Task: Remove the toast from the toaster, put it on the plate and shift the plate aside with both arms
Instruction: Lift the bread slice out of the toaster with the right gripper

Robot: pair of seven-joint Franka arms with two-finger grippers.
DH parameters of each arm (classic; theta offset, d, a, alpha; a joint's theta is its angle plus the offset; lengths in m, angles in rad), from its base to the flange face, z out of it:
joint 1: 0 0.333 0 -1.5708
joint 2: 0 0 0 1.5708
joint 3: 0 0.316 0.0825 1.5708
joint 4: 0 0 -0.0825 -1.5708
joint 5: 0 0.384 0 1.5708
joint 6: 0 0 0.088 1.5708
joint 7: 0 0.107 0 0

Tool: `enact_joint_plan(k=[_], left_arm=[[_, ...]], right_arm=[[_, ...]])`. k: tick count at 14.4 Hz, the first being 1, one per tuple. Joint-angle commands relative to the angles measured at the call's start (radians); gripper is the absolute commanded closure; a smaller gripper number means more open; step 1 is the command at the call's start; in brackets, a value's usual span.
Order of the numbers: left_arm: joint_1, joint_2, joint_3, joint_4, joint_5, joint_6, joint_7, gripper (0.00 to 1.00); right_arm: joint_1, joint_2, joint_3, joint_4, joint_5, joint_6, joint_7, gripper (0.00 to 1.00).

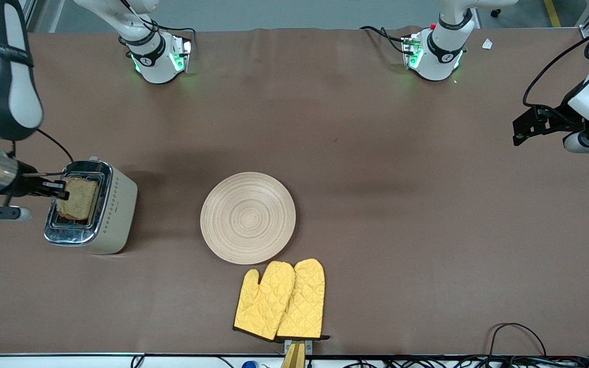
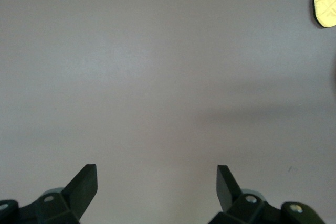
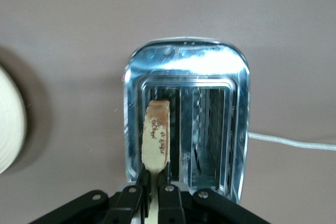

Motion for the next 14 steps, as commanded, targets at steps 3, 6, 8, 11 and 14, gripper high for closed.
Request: enact_joint_plan(k=[3, 6, 8, 11, 14], left_arm=[[0.007, 0.013, -0.003, 0.024, 0.017, -0.018, -0.001, 0.0], [0.004, 0.013, -0.002, 0.024, 0.019, -0.018, -0.001, 0.0], [0.004, 0.017, 0.0, 0.024, 0.02, -0.018, -0.001, 0.0], [0.006, 0.017, 0.0, 0.024, 0.02, -0.018, -0.001, 0.0], [0.006, 0.017, 0.0, 0.024, 0.02, -0.018, -0.001, 0.0]], right_arm=[[0.109, -0.03, 0.003, 0.139, 0.063, -0.233, 0.218, 1.0], [0.179, -0.029, 0.002, 0.119, 0.222, -0.212, 0.385, 1.0], [0.245, -0.032, 0.002, 0.044, 0.292, -0.104, 0.413, 1.0], [0.371, -0.029, 0.002, -0.108, 0.376, 0.174, 0.466, 1.0], [0.506, 0.018, 0.002, -0.174, 0.479, 0.427, 0.506, 1.0]])
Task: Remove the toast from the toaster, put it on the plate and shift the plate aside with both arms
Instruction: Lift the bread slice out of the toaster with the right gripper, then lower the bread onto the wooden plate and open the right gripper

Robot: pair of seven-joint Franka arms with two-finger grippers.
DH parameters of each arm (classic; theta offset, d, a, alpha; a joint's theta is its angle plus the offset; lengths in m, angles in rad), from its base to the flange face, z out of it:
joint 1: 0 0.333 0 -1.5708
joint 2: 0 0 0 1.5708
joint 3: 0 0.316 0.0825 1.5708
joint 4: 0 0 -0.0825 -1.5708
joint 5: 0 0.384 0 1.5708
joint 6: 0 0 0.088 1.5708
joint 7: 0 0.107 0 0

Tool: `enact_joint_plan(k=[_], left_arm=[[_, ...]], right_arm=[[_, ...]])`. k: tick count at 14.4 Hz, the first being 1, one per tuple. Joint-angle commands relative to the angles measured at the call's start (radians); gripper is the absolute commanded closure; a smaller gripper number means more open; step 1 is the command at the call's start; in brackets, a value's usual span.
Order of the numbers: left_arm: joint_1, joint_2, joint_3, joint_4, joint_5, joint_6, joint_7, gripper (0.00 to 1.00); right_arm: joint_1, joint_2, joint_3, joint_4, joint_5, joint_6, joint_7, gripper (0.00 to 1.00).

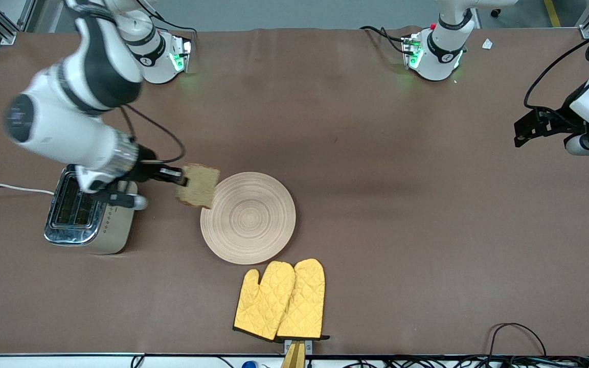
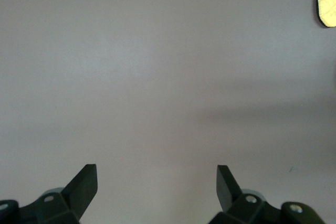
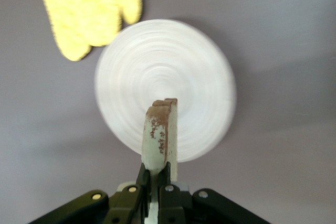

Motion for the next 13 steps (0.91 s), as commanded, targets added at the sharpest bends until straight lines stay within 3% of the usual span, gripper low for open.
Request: enact_joint_plan(k=[1, 4, 9, 13], left_arm=[[0.001, 0.011, -0.003, 0.024, 0.02, -0.018, -0.001, 0.0], [0.001, 0.011, -0.003, 0.024, 0.019, -0.018, -0.001, 0.0], [0.003, 0.011, -0.003, 0.024, 0.019, -0.018, 0.001, 0.0], [0.003, 0.011, -0.003, 0.024, 0.019, -0.018, -0.001, 0.0]], right_arm=[[0.103, 0.039, -0.009, -0.058, 0.097, 0.189, 0.025, 1.0], [0.172, 0.146, -0.011, -0.058, 0.144, 0.365, 0.023, 1.0], [0.152, 0.259, -0.014, -0.082, 0.144, 0.488, -0.062, 1.0], [0.022, 0.248, -0.015, -0.185, 0.146, 0.478, -0.324, 1.0]])
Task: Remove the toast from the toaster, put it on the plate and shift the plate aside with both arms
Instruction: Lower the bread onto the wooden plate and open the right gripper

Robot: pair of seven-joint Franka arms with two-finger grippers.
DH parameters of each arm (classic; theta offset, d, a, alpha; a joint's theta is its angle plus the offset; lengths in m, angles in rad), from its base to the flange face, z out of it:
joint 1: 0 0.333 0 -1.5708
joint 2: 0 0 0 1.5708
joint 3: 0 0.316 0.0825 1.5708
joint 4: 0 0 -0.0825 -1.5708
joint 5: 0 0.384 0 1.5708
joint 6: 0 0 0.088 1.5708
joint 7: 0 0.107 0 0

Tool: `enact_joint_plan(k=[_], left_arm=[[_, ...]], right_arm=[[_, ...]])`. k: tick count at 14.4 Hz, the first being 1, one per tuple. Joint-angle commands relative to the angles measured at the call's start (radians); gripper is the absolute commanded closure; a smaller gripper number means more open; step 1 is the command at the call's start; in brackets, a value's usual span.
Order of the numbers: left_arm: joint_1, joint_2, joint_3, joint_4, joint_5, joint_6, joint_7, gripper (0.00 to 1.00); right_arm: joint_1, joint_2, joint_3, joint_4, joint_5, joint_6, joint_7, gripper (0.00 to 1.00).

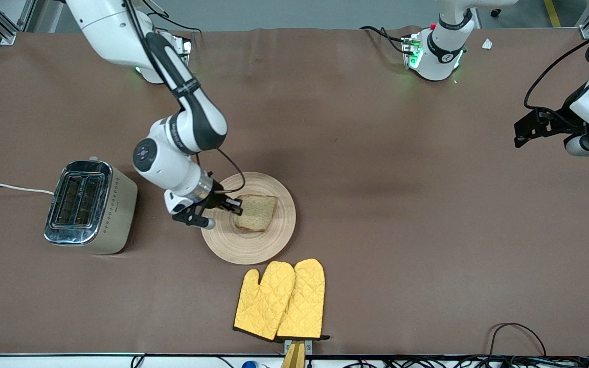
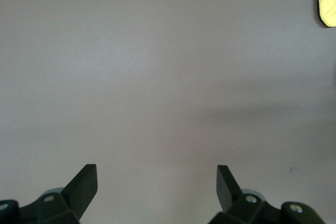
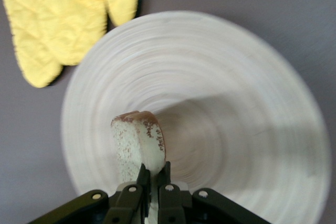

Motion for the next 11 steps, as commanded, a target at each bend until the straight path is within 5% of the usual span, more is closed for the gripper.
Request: enact_joint_plan(k=[1, 8, 11], left_arm=[[0.002, 0.01, -0.005, 0.024, 0.02, -0.018, 0.001, 0.0], [0.003, 0.022, -0.005, 0.021, 0.017, -0.019, 0.005, 0.0], [0.005, 0.076, -0.006, 0.007, -0.02, -0.038, 0.01, 0.0]], right_arm=[[-0.094, -0.031, 0.012, -0.097, 0.027, 0.005, -0.163, 1.0], [-0.114, -0.058, 0.012, -0.119, 0.028, -0.03, -0.174, 0.98], [-0.112, -0.057, 0.012, -0.114, 0.028, -0.03, -0.139, 0.07]])
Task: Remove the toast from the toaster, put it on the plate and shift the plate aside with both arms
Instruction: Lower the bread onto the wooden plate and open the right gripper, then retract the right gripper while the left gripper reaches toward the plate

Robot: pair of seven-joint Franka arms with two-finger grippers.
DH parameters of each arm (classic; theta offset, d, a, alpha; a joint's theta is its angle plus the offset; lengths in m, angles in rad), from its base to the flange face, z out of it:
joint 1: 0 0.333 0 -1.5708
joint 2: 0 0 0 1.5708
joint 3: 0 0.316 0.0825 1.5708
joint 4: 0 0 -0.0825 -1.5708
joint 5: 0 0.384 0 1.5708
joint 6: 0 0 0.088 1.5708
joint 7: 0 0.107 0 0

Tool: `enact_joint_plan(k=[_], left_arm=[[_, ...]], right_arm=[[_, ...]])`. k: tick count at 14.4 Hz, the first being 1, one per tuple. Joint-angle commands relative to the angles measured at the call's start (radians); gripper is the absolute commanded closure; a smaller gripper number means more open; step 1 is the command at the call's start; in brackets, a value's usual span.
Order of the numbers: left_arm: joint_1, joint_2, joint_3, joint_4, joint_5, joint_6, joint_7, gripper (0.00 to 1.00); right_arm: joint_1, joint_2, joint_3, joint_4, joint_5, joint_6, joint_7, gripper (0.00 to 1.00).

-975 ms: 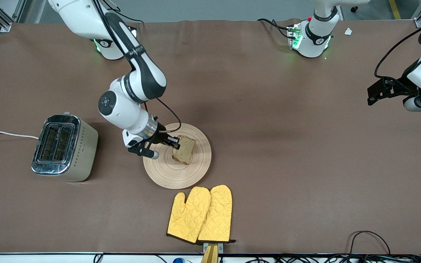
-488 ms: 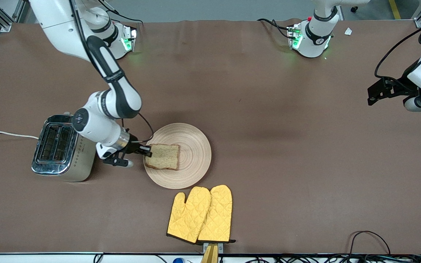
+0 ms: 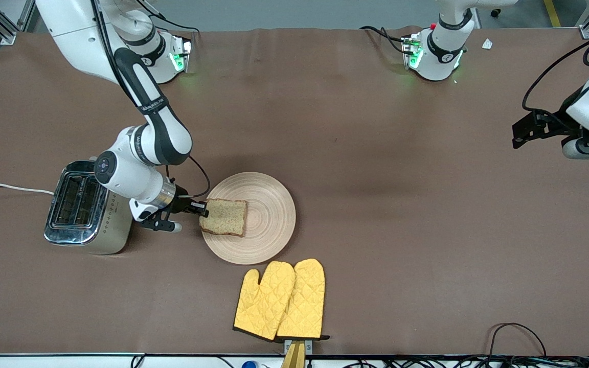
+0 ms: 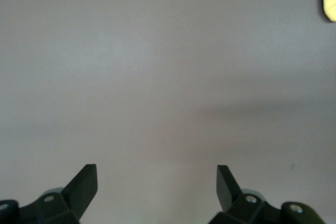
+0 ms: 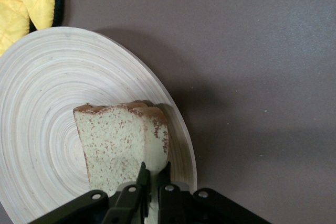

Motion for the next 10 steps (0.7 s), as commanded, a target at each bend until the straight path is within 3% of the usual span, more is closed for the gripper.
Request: enact_joint_plan(k=[1, 5, 9, 10], left_arm=[[0.003, 0.076, -0.006, 0.004, -0.071, -0.02, 0.008, 0.0], [0.002, 0.203, -0.004, 0.001, -0.282, 0.002, -0.004, 0.0], [-0.009, 0.369, -0.006, 0.001, -0.557, 0.076, 0.003, 0.01], [-0.018, 0.402, -0.007, -0.001, -0.617, 0.107, 0.002, 0.01]], right_arm=[[0.0, -0.036, 0.005, -0.036, 0.024, -0.001, 0.029, 0.0], [-0.003, -0.094, -0.018, -0.025, 0.006, -0.099, 0.044, 0.0], [-0.009, -0.177, -0.116, 0.011, -0.184, -0.26, 0.037, 0.0], [-0.011, -0.207, -0.142, 0.042, -0.27, -0.336, 0.038, 0.0]])
